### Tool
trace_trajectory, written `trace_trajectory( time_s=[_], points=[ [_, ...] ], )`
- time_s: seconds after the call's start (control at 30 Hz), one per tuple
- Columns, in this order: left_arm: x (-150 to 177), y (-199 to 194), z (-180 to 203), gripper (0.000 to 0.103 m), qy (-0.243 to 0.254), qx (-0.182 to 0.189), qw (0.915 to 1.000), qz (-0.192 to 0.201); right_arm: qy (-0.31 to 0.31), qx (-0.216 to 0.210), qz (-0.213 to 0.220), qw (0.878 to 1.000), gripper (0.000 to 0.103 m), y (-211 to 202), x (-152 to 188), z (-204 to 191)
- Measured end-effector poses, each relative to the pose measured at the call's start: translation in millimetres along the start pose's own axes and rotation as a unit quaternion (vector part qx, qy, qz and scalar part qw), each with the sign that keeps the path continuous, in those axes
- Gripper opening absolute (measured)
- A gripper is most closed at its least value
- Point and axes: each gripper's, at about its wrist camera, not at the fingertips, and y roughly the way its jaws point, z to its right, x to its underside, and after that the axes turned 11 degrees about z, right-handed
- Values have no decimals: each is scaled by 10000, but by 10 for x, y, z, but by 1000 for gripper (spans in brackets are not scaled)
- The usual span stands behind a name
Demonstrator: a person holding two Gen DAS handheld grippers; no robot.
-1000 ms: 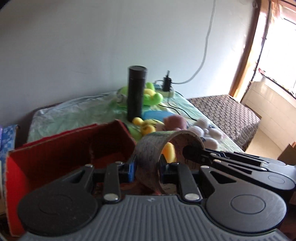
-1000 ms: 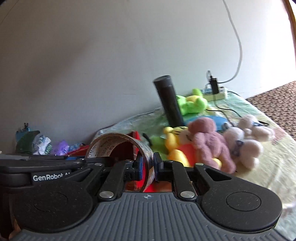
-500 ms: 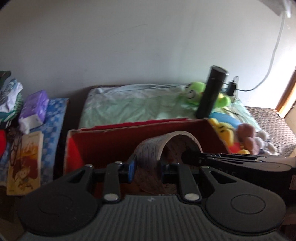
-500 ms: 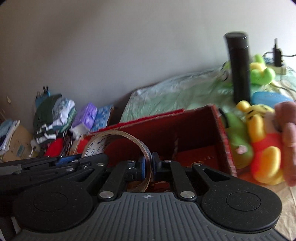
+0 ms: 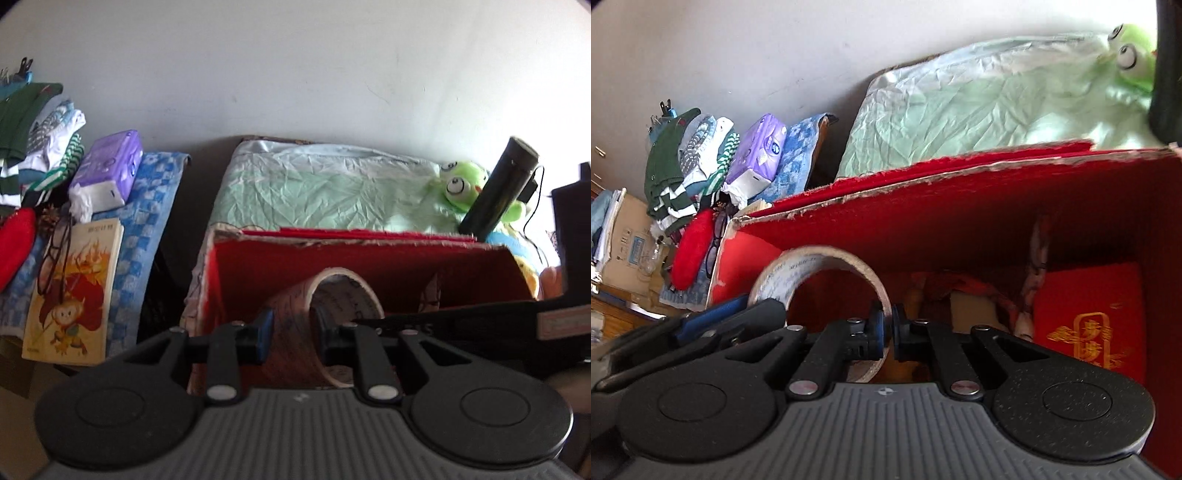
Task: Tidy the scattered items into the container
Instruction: 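Lift the tape roll with the right gripper and carry it over the box, then lower the tape roll into the red box with the right gripper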
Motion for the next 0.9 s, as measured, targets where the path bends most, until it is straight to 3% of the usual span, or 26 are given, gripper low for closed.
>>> trace_trajectory(
  time_s=[0.27,0.47,0.73,0.83,0.9],
  points=[
    [66,-148,-31,21,2,403,9991,100,-197,-39,-189,9996,7,210,-53,-33],
    [212,79,56,21,183,386,9987,-285,99,109,-317,9994,16,334,-36,75],
    [358,380,77,21,225,427,9957,-786,637,-8,-213,9977,17,304,-49,238],
    [366,433,65,33,250,406,9960,-753,648,-135,-214,9976,20,292,-52,235],
    [363,451,55,34,200,465,9956,-792,692,-211,-233,9971,21,291,-54,252]
  ],
)
